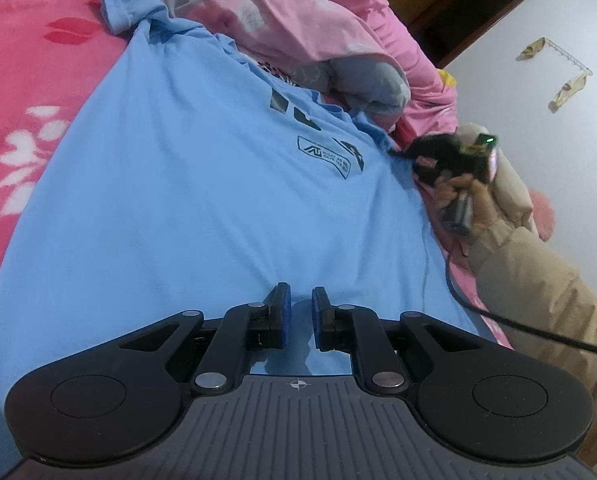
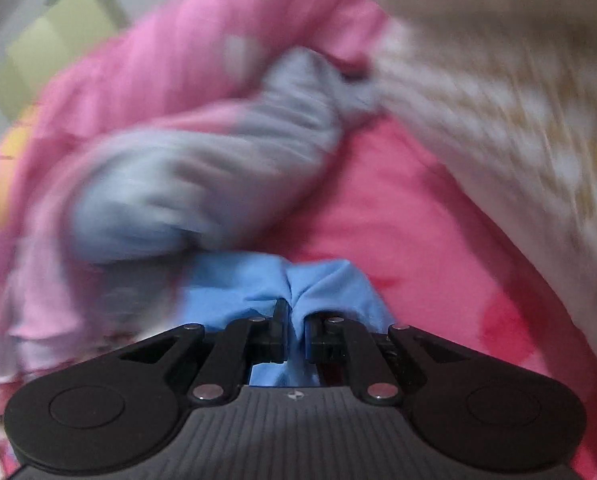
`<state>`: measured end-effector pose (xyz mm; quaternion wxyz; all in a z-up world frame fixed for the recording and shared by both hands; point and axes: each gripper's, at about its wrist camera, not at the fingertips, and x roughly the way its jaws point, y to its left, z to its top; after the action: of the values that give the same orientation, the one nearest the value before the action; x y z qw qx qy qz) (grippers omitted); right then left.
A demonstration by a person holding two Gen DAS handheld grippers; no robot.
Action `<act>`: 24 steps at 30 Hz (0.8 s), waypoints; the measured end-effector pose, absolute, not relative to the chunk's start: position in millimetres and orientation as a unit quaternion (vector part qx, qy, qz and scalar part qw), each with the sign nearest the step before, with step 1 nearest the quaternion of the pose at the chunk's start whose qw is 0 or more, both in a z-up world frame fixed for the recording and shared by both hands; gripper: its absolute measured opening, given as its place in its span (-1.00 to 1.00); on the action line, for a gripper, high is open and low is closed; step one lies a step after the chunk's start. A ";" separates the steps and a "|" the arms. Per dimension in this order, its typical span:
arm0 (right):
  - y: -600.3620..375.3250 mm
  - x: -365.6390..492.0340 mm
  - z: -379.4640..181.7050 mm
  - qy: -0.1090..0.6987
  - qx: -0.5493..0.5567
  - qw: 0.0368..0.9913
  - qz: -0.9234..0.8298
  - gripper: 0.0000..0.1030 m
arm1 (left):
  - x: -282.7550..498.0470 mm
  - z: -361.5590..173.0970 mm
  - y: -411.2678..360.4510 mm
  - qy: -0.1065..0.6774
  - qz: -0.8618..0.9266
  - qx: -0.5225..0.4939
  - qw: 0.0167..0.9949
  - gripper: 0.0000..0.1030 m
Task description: Fold clothes
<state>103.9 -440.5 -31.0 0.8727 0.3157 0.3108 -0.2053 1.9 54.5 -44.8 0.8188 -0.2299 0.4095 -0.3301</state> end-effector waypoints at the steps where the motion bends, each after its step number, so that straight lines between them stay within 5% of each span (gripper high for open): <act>1: -444.7 103.1 -36.2 0.323 0.318 0.866 -0.209 -0.83 | 3.1 -44.6 53.8 0.410 -0.330 -0.230 0.819 -0.77; 10: -399.9 -0.1 21.8 0.368 0.307 0.869 -0.124 -0.12 | 2.9 -44.0 52.7 0.408 -0.328 -0.223 0.822 -0.77; 15: -370.0 -111.1 37.3 0.371 0.322 0.866 -0.088 -0.09 | -3.0 -38.5 50.0 0.396 -0.324 -0.204 0.835 -0.77; 24: -348.2 -228.6 -13.4 0.358 0.430 0.823 -0.099 -0.15 | -37.6 -19.2 55.7 0.377 -0.313 -0.158 0.857 -0.66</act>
<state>-228.6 -348.2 -13.4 0.8229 0.4296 0.3582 -0.0992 -37.6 55.7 -19.2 0.8573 -0.1581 0.3773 -0.3126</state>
